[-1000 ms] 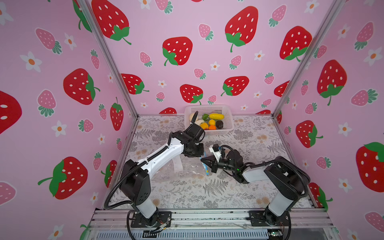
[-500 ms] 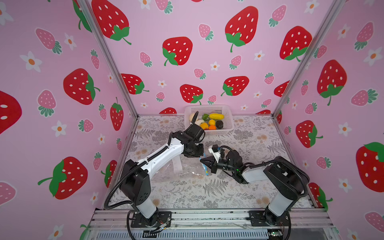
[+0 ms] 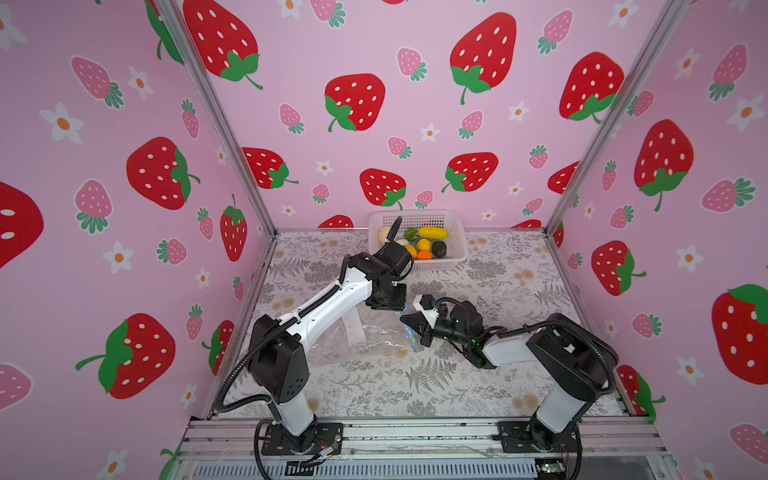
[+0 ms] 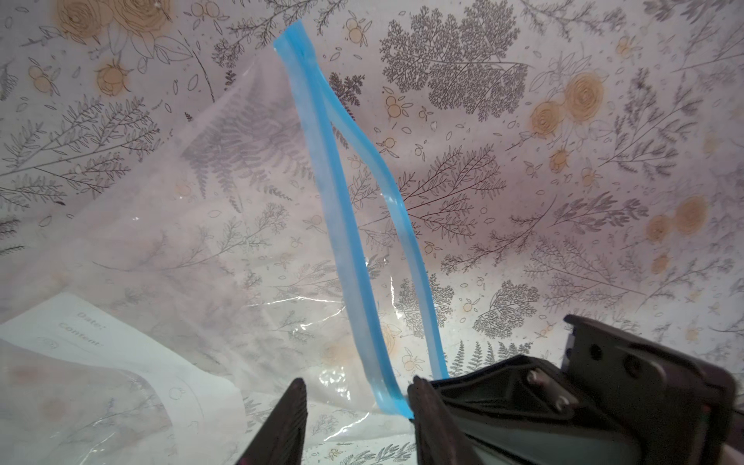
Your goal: Place the food in the zip-top bag and seal the zipper
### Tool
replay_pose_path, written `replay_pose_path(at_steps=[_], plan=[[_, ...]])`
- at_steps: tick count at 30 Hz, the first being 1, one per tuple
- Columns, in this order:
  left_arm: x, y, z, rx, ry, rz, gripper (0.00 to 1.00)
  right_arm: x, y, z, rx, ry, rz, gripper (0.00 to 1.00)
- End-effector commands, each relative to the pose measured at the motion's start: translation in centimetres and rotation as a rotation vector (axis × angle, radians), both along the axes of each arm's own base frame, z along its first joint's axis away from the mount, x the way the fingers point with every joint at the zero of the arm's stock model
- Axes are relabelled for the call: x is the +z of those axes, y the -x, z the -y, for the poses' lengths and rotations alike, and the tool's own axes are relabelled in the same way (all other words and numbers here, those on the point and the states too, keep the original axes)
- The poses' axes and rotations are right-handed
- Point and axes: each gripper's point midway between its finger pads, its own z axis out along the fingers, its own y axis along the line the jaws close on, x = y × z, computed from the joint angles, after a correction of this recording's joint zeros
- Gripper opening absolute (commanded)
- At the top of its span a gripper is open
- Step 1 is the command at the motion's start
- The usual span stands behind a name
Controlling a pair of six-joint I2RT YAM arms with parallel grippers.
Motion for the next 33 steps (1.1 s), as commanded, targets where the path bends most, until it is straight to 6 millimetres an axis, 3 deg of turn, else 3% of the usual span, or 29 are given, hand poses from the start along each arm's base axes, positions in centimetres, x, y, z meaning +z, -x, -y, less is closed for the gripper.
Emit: replay_pose_path(at_steps=[1,9,15,26,33], plan=[[0.8,0.2,-0.5,-0.004,-0.057,0.002,0.48,1.3,-0.3,-0.5,-0.027,0.001,0.159,0.00],[1.4,-0.1,-0.5,0.007,-0.084,0.013,0.51,1.3,0.7,-0.4,-0.062,0.034,0.331,0.00],[2.1,-0.5,-1.8,-0.002,-0.180,0.059,0.54,0.7,0.6,-0.4,-0.095,0.084,0.407,0.00],[2.3,-1.1,-1.1,-0.071,-0.344,0.112,0.67,1.2,0.7,-0.1,-0.141,0.065,0.467,0.00],[1.1,-1.4,-0.5,-0.075,-0.381,0.091,0.65,1.2,0.9,-0.3,-0.136,0.059,0.464,0.00]])
